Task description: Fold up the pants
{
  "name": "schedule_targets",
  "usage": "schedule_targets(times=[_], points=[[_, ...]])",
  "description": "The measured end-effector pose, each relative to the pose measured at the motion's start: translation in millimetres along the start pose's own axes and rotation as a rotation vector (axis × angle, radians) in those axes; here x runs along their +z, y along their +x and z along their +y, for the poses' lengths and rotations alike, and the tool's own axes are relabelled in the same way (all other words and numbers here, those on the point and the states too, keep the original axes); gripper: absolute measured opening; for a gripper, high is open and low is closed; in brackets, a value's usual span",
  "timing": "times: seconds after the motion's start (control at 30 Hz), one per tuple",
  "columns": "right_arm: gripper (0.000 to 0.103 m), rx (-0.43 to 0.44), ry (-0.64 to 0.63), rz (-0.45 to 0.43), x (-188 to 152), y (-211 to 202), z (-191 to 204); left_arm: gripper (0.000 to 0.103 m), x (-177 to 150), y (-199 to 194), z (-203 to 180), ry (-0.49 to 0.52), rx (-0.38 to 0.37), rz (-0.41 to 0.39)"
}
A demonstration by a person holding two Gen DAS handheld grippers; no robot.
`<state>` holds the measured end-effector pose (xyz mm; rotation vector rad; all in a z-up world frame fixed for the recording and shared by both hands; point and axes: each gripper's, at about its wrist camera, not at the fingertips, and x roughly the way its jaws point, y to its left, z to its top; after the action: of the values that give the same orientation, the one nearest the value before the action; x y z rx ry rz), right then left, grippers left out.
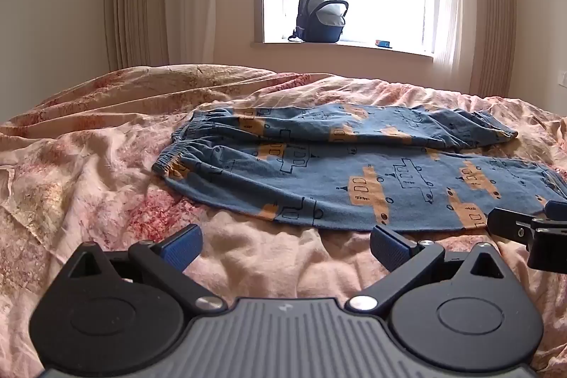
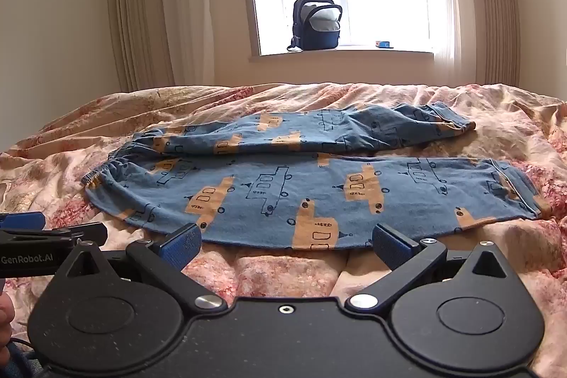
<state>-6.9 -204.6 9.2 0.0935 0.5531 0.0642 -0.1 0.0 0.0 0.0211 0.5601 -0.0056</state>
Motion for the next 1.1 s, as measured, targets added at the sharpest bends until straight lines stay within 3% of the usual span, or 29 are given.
schedule_targets(times=[1.1], points=[[0.102,0.003,0.004,0.007,-2.3,1.1,-0.1,0.103,1.2,-2.1,-2.9,0.006,0.002,-0.012]])
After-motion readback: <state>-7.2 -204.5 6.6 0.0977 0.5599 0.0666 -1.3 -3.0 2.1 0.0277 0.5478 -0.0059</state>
